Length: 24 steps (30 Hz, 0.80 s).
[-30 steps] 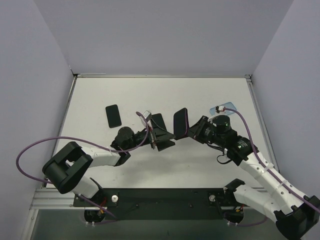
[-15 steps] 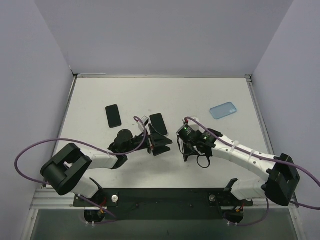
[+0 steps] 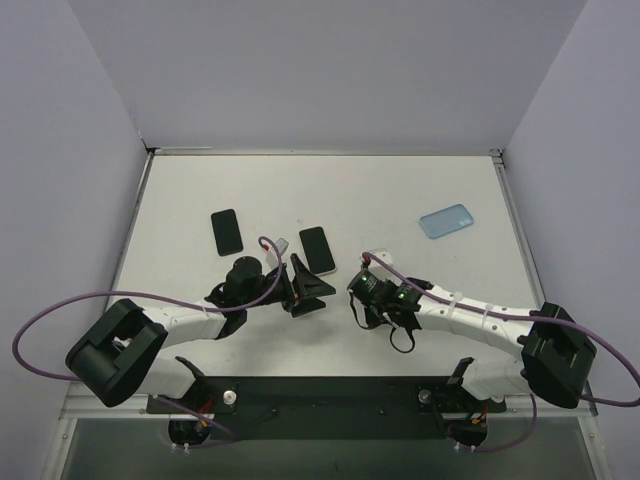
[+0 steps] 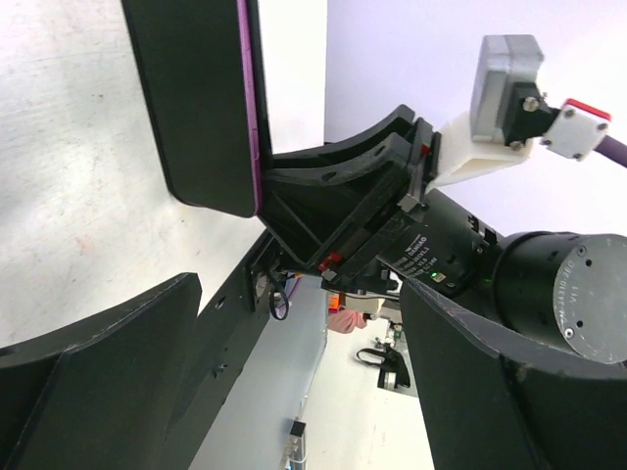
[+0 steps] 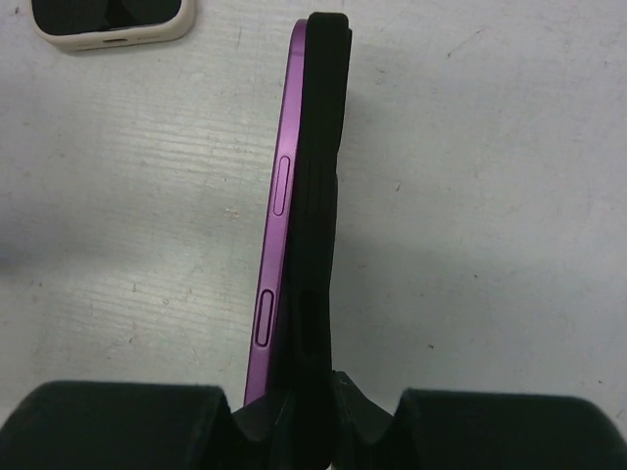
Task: Take the phone out of the phone case
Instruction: Remove the phone case from the phone, then place the phone case at the center of the board.
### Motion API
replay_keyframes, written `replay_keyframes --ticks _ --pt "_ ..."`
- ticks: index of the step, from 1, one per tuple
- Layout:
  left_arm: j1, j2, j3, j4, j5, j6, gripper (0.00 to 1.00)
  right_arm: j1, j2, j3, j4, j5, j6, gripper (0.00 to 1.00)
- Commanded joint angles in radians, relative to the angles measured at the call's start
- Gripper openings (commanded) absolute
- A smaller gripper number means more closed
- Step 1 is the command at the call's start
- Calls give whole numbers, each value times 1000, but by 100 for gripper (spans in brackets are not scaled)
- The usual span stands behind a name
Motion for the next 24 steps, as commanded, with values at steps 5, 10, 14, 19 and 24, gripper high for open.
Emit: replay_keyframes --ticks 5,10,14,19,24 --pt "2 12 3 25 -3 19 93 2 12 -211 311 149 48 12" --pt "-8 17 9 12 -8 31 93 -1 91 -234 393 121 57 13" --pt "-15 26 11 11 -12 34 92 -4 204 -240 463 89 75 13" --pt "-20 20 5 6 -20 36 92 -2 197 -256 480 64 91 11" --pt "-21 10 11 -32 -29 57 92 -50 114 -260 442 24 85 0"
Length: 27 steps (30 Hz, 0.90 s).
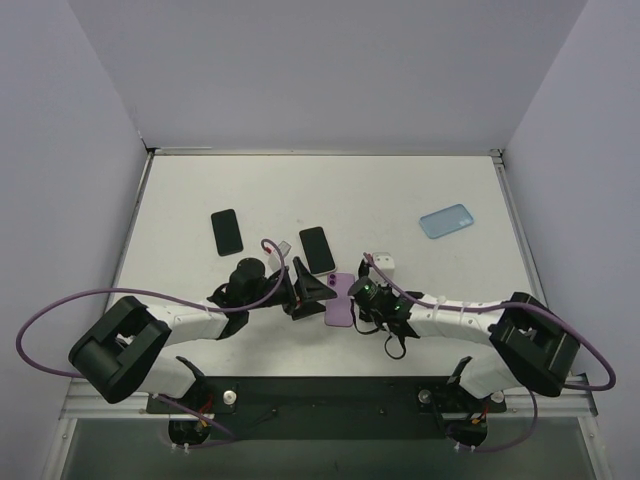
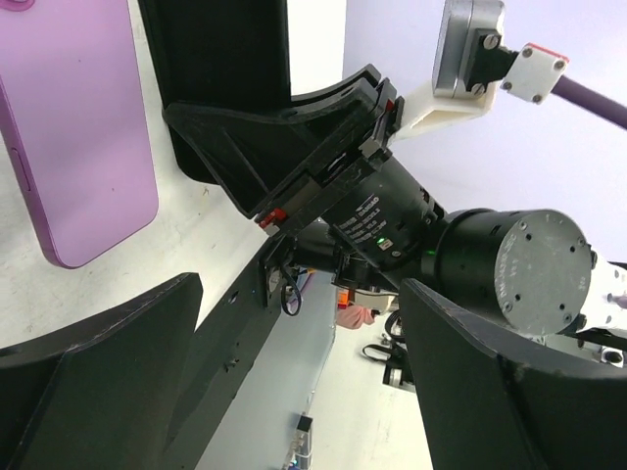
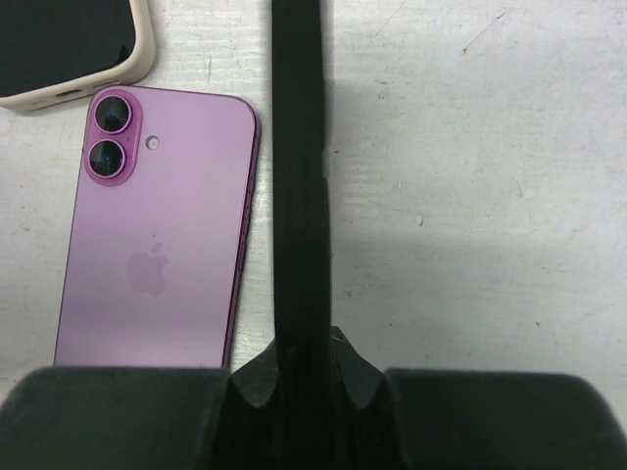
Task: Take the phone out of the phone case
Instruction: Place the phone case at the center of the board.
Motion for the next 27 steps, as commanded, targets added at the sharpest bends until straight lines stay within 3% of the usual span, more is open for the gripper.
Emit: replay_keyframes --ticks 1,4,11,13,19,22,24,25,26,27 --pt "-5 -14 14 -12 -24 43 92 -64 -26 -61 -39 -119 28 0" --pt "-8 -17 48 -79 -42 73 92 -160 -121 -64 -56 -217 9 0" --pt "-94 -34 325 -730 -257 332 92 -540 -385 -90 -75 -495 11 0" --pt "-114 -17 371 -789 -310 380 92 -688 -438 -88 -81 -558 34 0" --pt "-198 120 568 -918 -402 447 92 -1071 -395 -87 3 -645 155 0" --pt "-255 210 693 -1003 -468 484 92 -1157 -277 -42 72 -679 172 0" --pt "-282 272 764 -1040 -482 497 92 -1222 -215 -16 111 -693 185 10" --pt "-287 288 784 -1041 -479 498 92 -1237 -157 7 138 -693 192 20" --pt "-292 322 799 -1038 -476 497 92 -1262 -126 21 140 -694 189 40" --pt "-301 338 815 -1034 -473 495 92 -1273 -98 42 120 -701 187 48"
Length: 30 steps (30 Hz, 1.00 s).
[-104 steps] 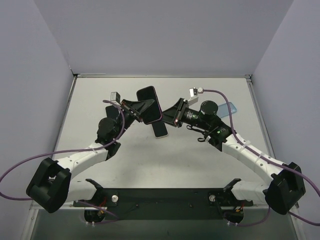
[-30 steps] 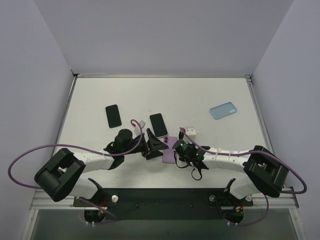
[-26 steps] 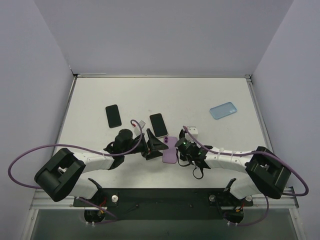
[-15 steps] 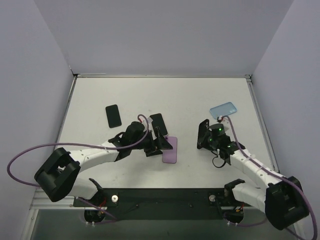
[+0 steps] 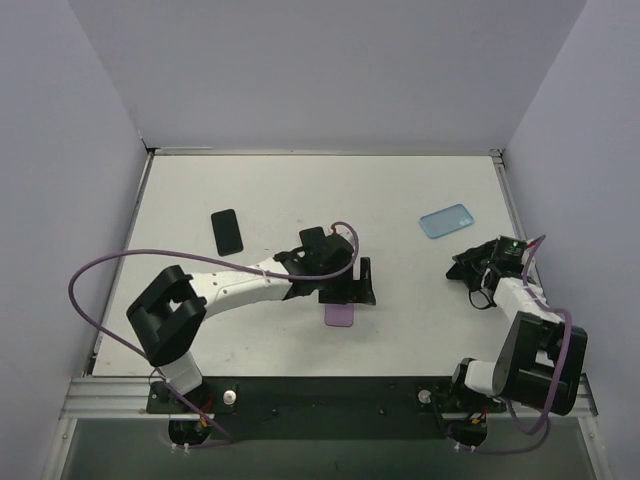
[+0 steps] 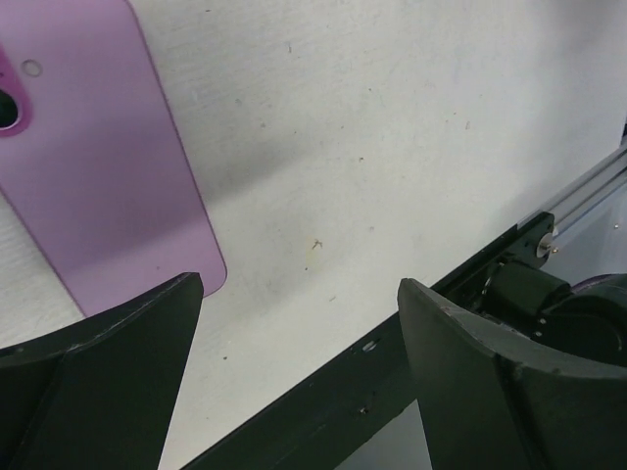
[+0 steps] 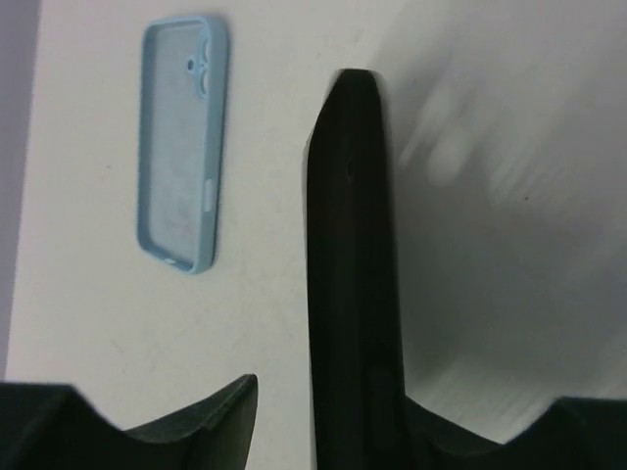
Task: Take the phone out of the phone case
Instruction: Place the phone case at the center of the board.
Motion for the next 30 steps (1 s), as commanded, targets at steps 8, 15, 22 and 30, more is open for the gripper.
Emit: replay_keyframes --ticks 8,15,22,30 --pt "-43 237 244 -15 28 21 92 -75 50 114 -189 35 -18 78" --pt "-37 365 308 5 -4 20 91 -75 -42 68 -250 32 -29 79" --pt "-29 354 241 -38 -24 27 91 -77 -76 54 -304 66 -37 79" --pt "-17 215 32 -67 -89 10 91 -75 -108 43 -276 44 -41 78"
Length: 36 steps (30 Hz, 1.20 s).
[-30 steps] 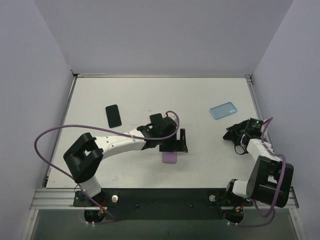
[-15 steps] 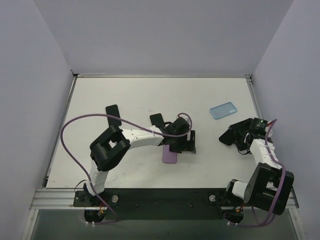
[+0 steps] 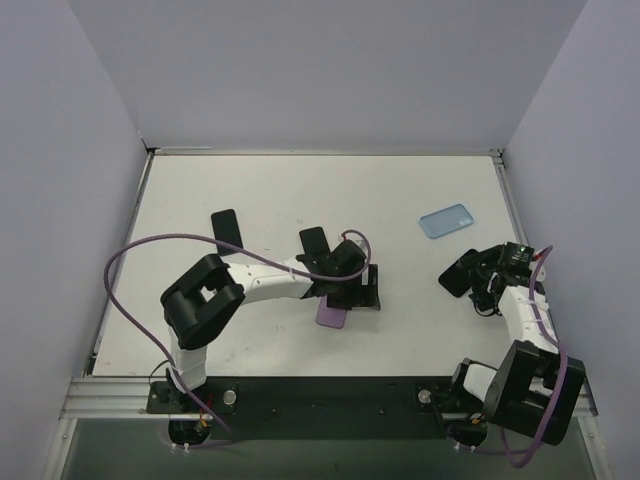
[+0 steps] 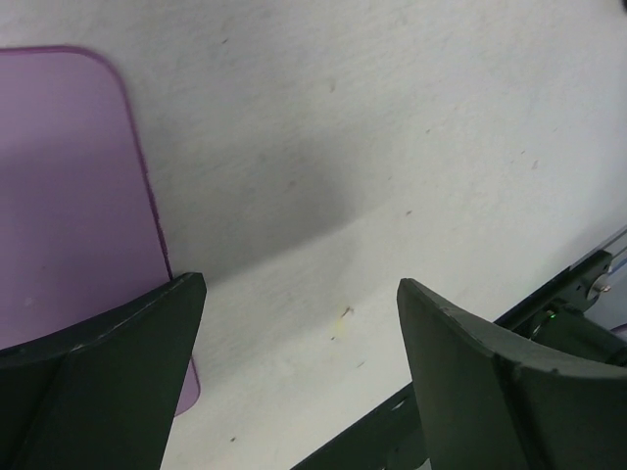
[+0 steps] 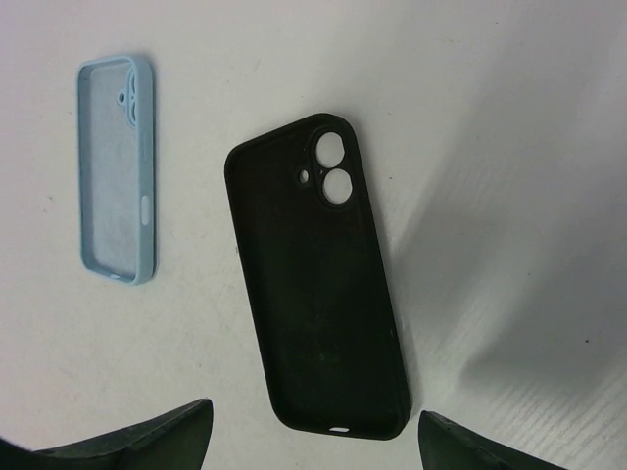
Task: Take the phone out of the phone case
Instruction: Place the phone case at the center of the board, then adjust the phone at the center of the board.
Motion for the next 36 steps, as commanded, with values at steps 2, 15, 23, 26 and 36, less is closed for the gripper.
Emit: replay_keyframes --ticks 2,15,23,26,36 --pt "30 -98 -165 -123 -101 -1 92 4 -10 20 -1 -62 -36 78" --pt "370 -331 -433 -100 -106 23 92 556 211 299 -93 -68 -278 76" --pt "559 -331 -371 -123 -91 61 93 856 532 603 -200 40 -337 77" --pt "611 -397 -380 -137 -72 60 93 916 638 712 -234 65 -346 100" --pt "729 -684 -414 -241 -23 86 93 1028 897 972 -315 142 -384 100"
